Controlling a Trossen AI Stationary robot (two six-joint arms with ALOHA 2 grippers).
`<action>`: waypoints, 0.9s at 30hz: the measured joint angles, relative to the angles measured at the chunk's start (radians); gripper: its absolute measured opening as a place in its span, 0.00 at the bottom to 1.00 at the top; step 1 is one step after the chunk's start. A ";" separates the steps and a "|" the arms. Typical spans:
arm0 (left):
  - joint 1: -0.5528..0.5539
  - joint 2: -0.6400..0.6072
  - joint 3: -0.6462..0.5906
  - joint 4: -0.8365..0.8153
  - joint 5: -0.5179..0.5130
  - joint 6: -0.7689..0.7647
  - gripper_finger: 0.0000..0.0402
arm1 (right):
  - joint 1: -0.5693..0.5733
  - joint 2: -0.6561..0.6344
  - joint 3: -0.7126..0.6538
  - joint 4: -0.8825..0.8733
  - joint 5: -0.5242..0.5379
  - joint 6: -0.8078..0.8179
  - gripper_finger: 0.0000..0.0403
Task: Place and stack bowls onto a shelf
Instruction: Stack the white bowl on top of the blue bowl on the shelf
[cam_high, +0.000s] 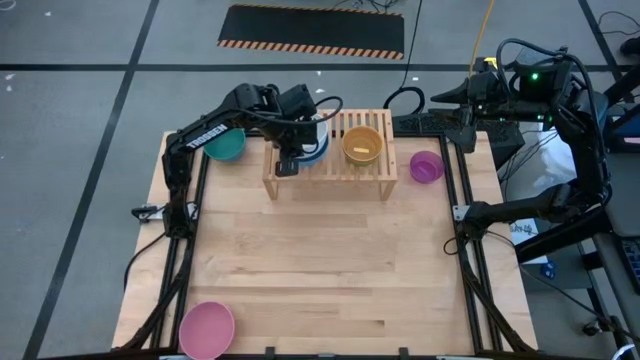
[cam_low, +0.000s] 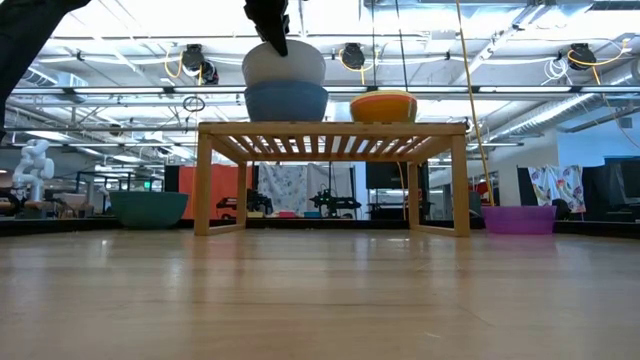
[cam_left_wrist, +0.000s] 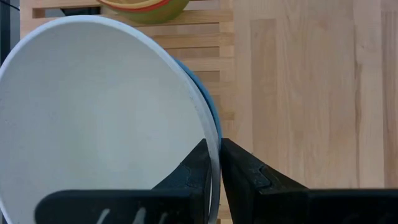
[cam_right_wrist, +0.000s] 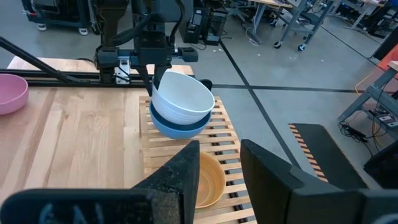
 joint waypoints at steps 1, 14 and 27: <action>0.000 0.000 0.000 0.000 0.000 0.000 0.09 | 0.000 0.000 0.000 0.000 0.000 0.000 0.28; -0.001 0.002 -0.140 0.008 0.002 0.007 0.09 | 0.000 0.000 0.000 0.000 -0.001 0.000 0.28; -0.005 0.002 -0.168 0.086 -0.002 0.010 0.09 | 0.000 0.000 0.000 0.040 -0.001 0.000 0.28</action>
